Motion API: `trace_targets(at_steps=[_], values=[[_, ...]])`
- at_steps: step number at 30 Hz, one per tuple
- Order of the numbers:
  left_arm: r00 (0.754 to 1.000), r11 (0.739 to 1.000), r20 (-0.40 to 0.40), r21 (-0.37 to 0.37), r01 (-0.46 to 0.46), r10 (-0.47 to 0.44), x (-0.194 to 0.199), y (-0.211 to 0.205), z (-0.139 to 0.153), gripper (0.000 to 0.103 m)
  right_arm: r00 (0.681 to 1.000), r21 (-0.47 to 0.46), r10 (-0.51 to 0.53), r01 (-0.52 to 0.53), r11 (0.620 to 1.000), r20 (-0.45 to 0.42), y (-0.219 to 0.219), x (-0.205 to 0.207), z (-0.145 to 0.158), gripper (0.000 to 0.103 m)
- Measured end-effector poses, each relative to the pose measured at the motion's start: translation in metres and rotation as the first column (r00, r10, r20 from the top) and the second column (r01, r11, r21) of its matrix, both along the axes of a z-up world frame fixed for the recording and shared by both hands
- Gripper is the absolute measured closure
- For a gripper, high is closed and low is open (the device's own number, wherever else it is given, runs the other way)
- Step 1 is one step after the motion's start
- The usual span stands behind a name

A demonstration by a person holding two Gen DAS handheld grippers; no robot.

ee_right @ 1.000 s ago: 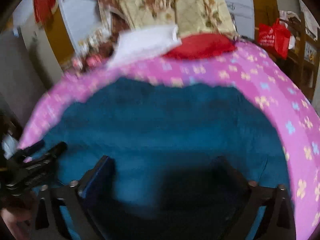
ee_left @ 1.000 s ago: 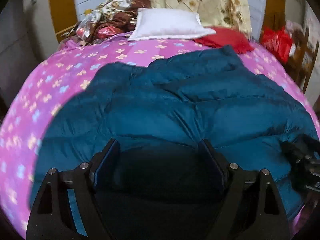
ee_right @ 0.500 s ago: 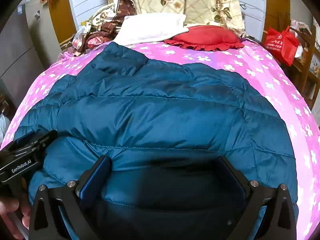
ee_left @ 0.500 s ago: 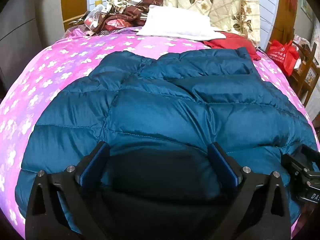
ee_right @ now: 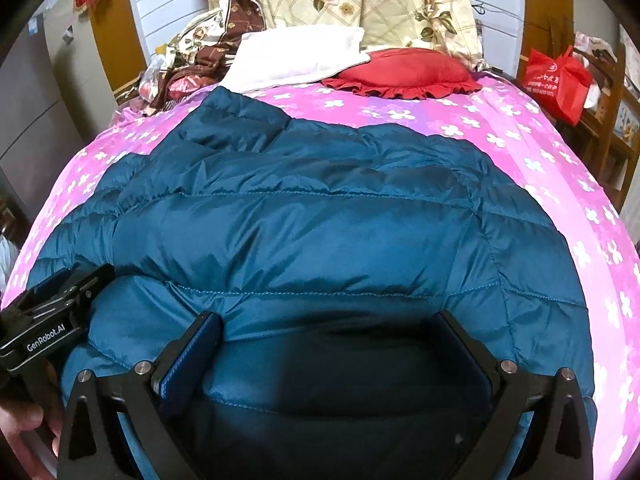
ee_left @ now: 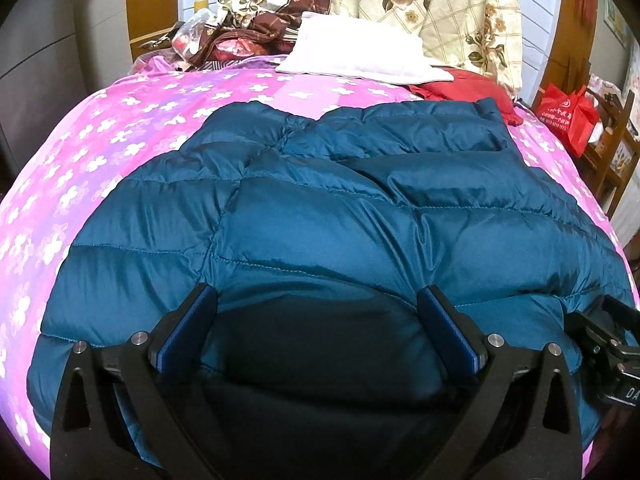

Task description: Fold large clothes

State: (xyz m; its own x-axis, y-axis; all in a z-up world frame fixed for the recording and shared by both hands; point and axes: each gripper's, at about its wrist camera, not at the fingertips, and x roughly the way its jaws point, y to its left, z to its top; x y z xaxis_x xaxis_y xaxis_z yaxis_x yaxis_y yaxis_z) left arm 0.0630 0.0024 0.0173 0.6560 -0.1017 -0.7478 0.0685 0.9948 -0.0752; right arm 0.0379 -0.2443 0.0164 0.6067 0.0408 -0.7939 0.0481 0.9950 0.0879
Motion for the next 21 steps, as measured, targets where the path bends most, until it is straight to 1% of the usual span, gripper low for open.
trace_targets(at_steps=[5,9,10,12,13,15,16,18,19,21], values=[[1.000,1.000,-0.002,-0.004,0.002,-0.002,0.000,0.001,-0.001,0.001,0.999,-0.014,0.038,-0.037,0.999,0.016,0.000,-0.003,-0.002,0.000],[1.000,1.000,-0.009,-0.014,0.017,-0.017,0.000,0.003,0.006,0.002,0.999,-0.013,0.037,-0.037,0.999,0.034,0.000,-0.005,-0.003,0.000],[1.000,0.999,0.011,-0.026,0.018,-0.018,-0.001,0.008,0.013,0.002,0.999,-0.010,0.037,-0.037,0.999,0.034,0.000,-0.005,-0.003,0.000],[0.994,0.999,0.105,-0.038,-0.003,0.006,-0.003,0.024,0.035,0.002,0.999,-0.004,0.038,-0.038,0.999,0.036,0.000,-0.006,-0.002,0.000],[0.987,0.999,0.154,-0.016,-0.035,0.038,-0.002,0.036,0.046,0.002,0.999,-0.005,0.038,-0.038,0.999,0.037,0.000,-0.006,-0.002,0.000],[0.981,0.995,0.173,0.027,-0.092,0.086,0.006,0.055,0.050,0.002,0.998,-0.004,0.039,-0.039,0.999,0.039,-0.001,-0.007,-0.002,0.000],[0.980,0.992,0.162,0.033,-0.125,0.118,0.011,0.068,0.049,0.002,0.998,-0.003,0.039,-0.039,0.999,0.039,-0.001,-0.007,-0.001,0.000],[0.976,0.981,0.100,-0.006,-0.195,0.194,0.023,0.101,0.038,0.002,0.998,-0.001,0.039,-0.039,0.999,0.038,-0.001,-0.006,-0.001,0.000],[0.975,0.977,0.064,-0.025,-0.214,0.215,0.030,0.114,0.033,0.002,0.999,0.002,0.039,-0.039,0.999,0.037,-0.001,-0.006,-0.001,0.000],[0.976,0.974,-0.031,-0.062,-0.216,0.215,0.046,0.133,0.015,0.002,0.999,0.003,0.038,-0.038,0.999,0.033,-0.001,-0.006,0.000,0.000]])
